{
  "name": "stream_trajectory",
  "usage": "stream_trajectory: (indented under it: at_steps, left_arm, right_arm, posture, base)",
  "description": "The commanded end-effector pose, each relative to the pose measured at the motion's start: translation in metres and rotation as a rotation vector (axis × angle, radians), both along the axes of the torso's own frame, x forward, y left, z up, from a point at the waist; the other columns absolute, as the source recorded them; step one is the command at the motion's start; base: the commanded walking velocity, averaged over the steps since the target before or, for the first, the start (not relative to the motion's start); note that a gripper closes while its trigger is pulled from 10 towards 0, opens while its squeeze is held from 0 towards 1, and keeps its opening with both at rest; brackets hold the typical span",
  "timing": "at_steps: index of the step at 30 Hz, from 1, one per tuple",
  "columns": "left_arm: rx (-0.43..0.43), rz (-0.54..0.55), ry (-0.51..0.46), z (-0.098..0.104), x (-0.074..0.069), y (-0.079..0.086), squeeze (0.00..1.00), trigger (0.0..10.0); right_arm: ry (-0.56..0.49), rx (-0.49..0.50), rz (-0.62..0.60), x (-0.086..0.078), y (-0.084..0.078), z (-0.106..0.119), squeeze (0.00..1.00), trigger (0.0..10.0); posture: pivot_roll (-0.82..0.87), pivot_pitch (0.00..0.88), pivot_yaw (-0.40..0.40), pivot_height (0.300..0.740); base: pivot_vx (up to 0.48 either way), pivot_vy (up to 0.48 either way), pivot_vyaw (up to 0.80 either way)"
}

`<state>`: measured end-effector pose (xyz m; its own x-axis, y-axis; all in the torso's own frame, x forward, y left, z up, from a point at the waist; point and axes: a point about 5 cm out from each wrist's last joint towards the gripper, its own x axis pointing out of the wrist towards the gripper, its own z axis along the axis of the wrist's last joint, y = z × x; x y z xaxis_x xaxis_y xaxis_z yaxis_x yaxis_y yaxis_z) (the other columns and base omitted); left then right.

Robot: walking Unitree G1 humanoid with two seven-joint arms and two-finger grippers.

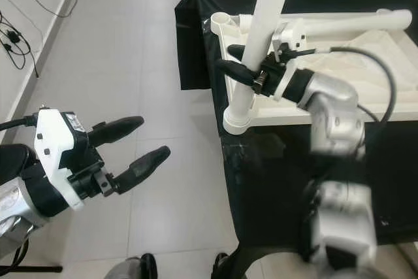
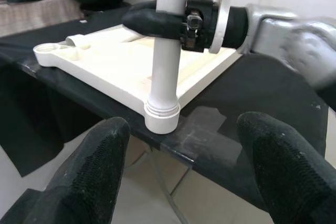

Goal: Building children table

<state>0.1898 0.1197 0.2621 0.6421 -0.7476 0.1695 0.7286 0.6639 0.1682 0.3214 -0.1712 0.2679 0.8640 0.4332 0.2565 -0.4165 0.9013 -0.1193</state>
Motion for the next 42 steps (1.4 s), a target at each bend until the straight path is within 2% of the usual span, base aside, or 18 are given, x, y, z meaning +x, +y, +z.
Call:
stream_trajectory:
  at_steps: [1, 2, 4, 12, 13, 14, 16, 18, 19, 22, 24, 25, 27, 28, 29, 30, 39, 42]
  left_arm:
    - [0.004, -0.016, 0.001, -0.002, 0.0, -0.002, 0.0, 10.0]
    - [-0.004, -0.041, -0.003, -0.002, 0.004, -0.007, 0.0, 10.0]
    - [0.0, -0.051, -0.007, -0.002, 0.005, -0.008, 0.0, 10.0]
    - [-0.002, -0.043, -0.022, 0.0, 0.008, -0.007, 0.0, 10.0]
    - [-0.005, -0.04, -0.024, 0.0, 0.008, -0.007, 0.0, 10.0]
    - [-0.007, -0.038, -0.025, 0.0, 0.008, -0.007, 0.0, 10.0]
    - [-0.009, -0.038, -0.025, 0.0, 0.007, -0.008, 0.0, 10.0]
    - [-0.011, -0.038, -0.027, 0.0, 0.006, -0.008, 0.0, 10.0]
    - [-0.011, -0.038, -0.027, 0.0, 0.006, -0.008, 0.0, 10.0]
    - [-0.01, -0.037, -0.029, 0.001, 0.006, -0.008, 0.0, 10.0]
    - [-0.005, -0.03, -0.029, 0.001, 0.005, -0.007, 0.0, 10.0]
    - [-0.005, -0.03, -0.029, 0.001, 0.005, -0.007, 0.0, 10.0]
    - [-0.003, -0.027, -0.027, 0.0, 0.004, -0.007, 0.0, 10.0]
    - [-0.004, -0.028, -0.023, 0.0, 0.004, -0.008, 0.0, 10.0]
    - [-0.005, -0.029, -0.021, -0.001, 0.003, -0.008, 0.0, 10.0]
    - [-0.007, -0.03, -0.018, -0.001, 0.002, -0.009, 0.0, 10.0]
    - [-0.008, -0.014, -0.012, -0.001, -0.004, -0.008, 0.0, 10.0]
    - [-0.004, 0.001, -0.009, 0.0, -0.008, -0.006, 0.0, 10.0]
  right_arm:
    - [0.172, 0.02, -0.318, -0.02, -0.005, -0.041, 0.0, 0.0]
    - [0.195, 0.037, -0.372, -0.03, 0.015, -0.054, 0.0, 0.0]
    - [0.172, 0.023, -0.366, -0.025, 0.022, -0.051, 0.0, 0.0]
    - [0.121, 0.043, -0.366, -0.005, 0.027, -0.034, 0.0, 0.0]
    - [0.113, 0.047, -0.38, -0.007, 0.027, -0.03, 0.0, 4.3]
    - [0.075, 0.054, -0.365, -0.007, 0.027, -0.023, 0.0, 10.0]
    - [0.048, 0.058, -0.354, -0.007, 0.028, -0.019, 0.0, 10.0]
    - [0.008, 0.069, -0.244, -0.006, 0.035, -0.005, 1.0, 10.0]
    - [0.008, 0.069, -0.244, -0.006, 0.035, -0.005, 1.0, 10.0]
    - [-0.065, 0.061, -0.081, -0.001, 0.037, 0.014, 1.0, 10.0]
    - [-0.087, 0.011, 0.166, 0.006, 0.034, 0.026, 1.0, 10.0]
    - [-0.087, 0.011, 0.166, 0.006, 0.034, 0.026, 1.0, 10.0]
    - [-0.084, -0.056, 0.329, 0.01, 0.029, 0.03, 1.0, 10.0]
    - [-0.084, -0.11, 0.41, 0.014, 0.029, 0.03, 0.49, 10.0]
    - [-0.085, -0.145, 0.461, 0.016, 0.028, 0.03, 0.49, 10.0]
    - [-0.077, -0.156, 0.523, 0.019, 0.029, 0.031, 0.0, 10.0]
    - [-0.037, -0.204, 0.703, 0.027, 0.033, 0.034, 0.0, 10.0]
    - [0.012, -0.167, 0.779, 0.04, 0.022, 0.035, 0.0, 10.0]
  posture:
    - [0.07, 0.256, 0.015, 0.74]
    - [0.06, 0.246, 0.021, 0.74]
    - [0.06, 0.24, 0.023, 0.74]
    - [0.06, 0.215, 0.011, 0.74]
    - [0.06, 0.213, 0.008, 0.74]
    - [0.06, 0.213, 0.008, 0.74]
    - [0.06, 0.213, 0.008, 0.74]
    - [0.07, 0.219, 0.004, 0.74]
    - [0.07, 0.219, 0.004, 0.74]
    - [0.08, 0.22, 0.003, 0.74]
    - [0.08, 0.225, 0.002, 0.74]
    - [0.08, 0.225, 0.002, 0.74]
    - [0.09, 0.236, -0.003, 0.74]
    - [0.09, 0.24, -0.003, 0.74]
    - [0.09, 0.242, -0.001, 0.74]
    - [0.1, 0.248, -0.004, 0.74]
    - [0.13, 0.268, -0.009, 0.74]
    - [0.16, 0.284, -0.015, 0.74]
  base:
    - [0.0, 0.0, 0.0]
    - [0.0, 0.0, 0.0]
    - [0.0, 0.0, 0.0]
    - [0.0, 0.0, 0.0]
    - [0.0, 0.0, 0.0]
    - [0.0, 0.0, 0.0]
    - [0.0, 0.0, 0.0]
    - [0.0, 0.0, 0.0]
    - [0.0, 0.0, 0.0]
    - [0.0, 0.0, 0.0]
    - [0.0, 0.0, 0.0]
    - [0.0, 0.0, 0.0]
    - [0.0, 0.0, 0.0]
    - [0.0, 0.0, 0.0]
    - [0.0, 0.0, 0.0]
    - [0.0, 0.0, 0.0]
    - [0.0, 0.0, 0.0]
    - [0.0, 0.0, 0.0]
